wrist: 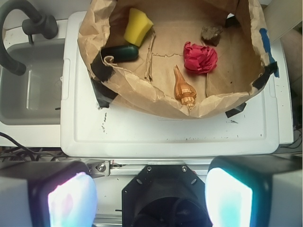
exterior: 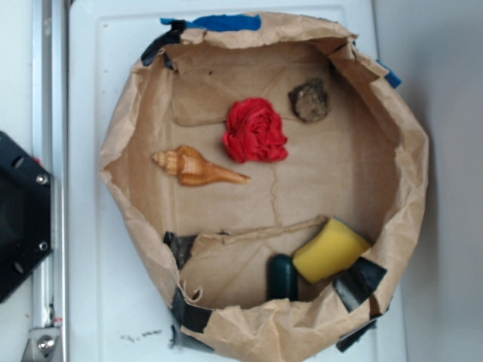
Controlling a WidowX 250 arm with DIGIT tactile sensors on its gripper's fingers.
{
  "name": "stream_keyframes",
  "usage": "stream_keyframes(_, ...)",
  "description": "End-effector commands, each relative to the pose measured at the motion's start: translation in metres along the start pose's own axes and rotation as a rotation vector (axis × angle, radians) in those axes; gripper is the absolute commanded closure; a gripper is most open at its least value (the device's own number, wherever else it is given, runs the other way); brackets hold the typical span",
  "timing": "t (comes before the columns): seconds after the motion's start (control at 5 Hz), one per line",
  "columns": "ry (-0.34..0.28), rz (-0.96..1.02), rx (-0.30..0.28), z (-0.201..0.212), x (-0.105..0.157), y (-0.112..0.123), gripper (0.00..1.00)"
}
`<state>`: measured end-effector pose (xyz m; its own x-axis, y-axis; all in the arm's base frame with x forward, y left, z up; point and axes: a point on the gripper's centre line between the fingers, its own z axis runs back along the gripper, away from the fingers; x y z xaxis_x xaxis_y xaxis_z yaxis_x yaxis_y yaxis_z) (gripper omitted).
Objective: Grab the shell.
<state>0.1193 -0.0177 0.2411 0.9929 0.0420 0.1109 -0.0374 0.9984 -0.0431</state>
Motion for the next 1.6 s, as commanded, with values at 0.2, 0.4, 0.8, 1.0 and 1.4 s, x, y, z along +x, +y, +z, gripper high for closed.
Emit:
stream_keyframes(0.2, -0.057, -0.006, -0.045, -0.006, 0.077, 0.001, 0.00)
stream_keyframes(0.4, -0.062, -0.163, -0.073, -0.003, 0.088, 0.020, 0.00)
stream_keyframes(0.8, -0.020, -0.325, 0.008, -0.040, 0.101, 0.055, 0.00)
stream_keyframes(1.0, -0.020, -0.325, 0.008, -0.040, 0.101, 0.055, 0.00)
stream_keyframes(1.4, -0.020, -0.325, 0.008, -0.040, 0.101, 0.055, 0.00)
